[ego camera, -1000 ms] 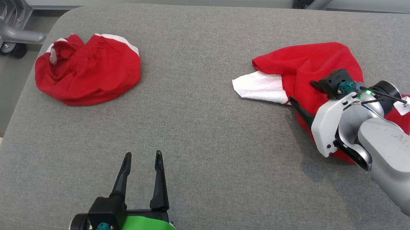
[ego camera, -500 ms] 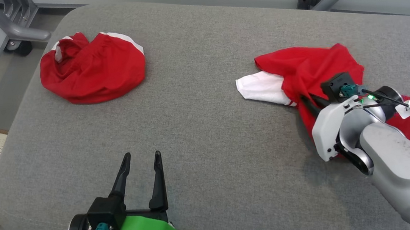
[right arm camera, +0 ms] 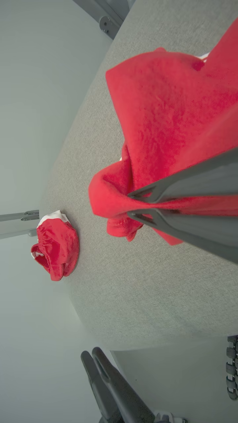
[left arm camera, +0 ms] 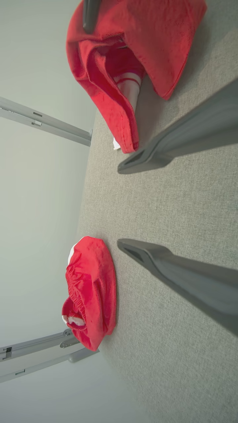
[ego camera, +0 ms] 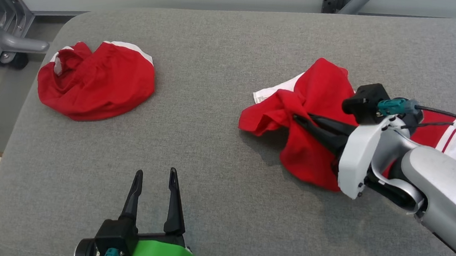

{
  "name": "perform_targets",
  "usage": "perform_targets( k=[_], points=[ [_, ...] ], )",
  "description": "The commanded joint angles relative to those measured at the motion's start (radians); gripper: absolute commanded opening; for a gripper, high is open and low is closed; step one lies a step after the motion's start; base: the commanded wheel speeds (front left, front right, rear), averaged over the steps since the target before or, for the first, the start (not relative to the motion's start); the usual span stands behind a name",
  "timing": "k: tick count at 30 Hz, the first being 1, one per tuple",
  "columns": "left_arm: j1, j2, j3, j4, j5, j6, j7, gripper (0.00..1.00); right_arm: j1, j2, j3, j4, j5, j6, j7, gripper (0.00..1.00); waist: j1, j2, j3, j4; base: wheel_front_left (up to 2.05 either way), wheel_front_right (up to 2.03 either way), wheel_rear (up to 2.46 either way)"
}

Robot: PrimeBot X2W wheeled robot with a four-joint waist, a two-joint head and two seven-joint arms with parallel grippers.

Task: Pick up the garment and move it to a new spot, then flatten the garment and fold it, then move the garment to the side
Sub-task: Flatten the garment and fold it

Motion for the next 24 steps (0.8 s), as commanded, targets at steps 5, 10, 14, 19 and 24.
perform_targets(
  k=[5, 10, 14, 19, 24],
  points=[
    [-0.019, 0.002, -0.009, -0.001, -0.001, -0.007, 0.000, 1.00, -0.030, -0.022, -0.028, 0.076, 0.026, -0.002, 0.021, 0.00, 0.0000, 0.0024, 0.020, 0.009, 0.00, 0.00, 0.00],
    [-0.037, 0.002, -0.029, 0.005, -0.013, -0.008, 0.000, 1.00, -0.116, -0.022, -0.054, 0.270, 0.002, -0.002, -0.009, 0.00, 0.0000, 0.0024, 0.041, 0.038, 0.00, 0.00, 0.00],
    [-0.041, 0.002, -0.038, 0.004, -0.022, 0.000, 0.000, 1.00, -0.176, -0.018, -0.086, 0.419, -0.027, -0.002, -0.066, 0.00, 0.0000, 0.0024, 0.051, 0.061, 0.00, 0.00, 0.00],
    [-0.035, 0.001, -0.039, 0.001, -0.022, 0.007, 0.000, 1.00, -0.231, -0.022, -0.138, 0.570, -0.082, -0.002, -0.174, 0.00, 0.0000, 0.0024, 0.055, 0.067, 0.00, 0.00, 0.00],
    [-0.038, 0.001, -0.037, -0.002, -0.019, 0.009, 0.000, 1.00, -0.273, 0.001, -0.201, 0.723, -0.154, -0.002, -0.262, 0.00, 0.0000, 0.0024, 0.057, 0.054, 0.00, 0.00, 0.00]
  ],
)
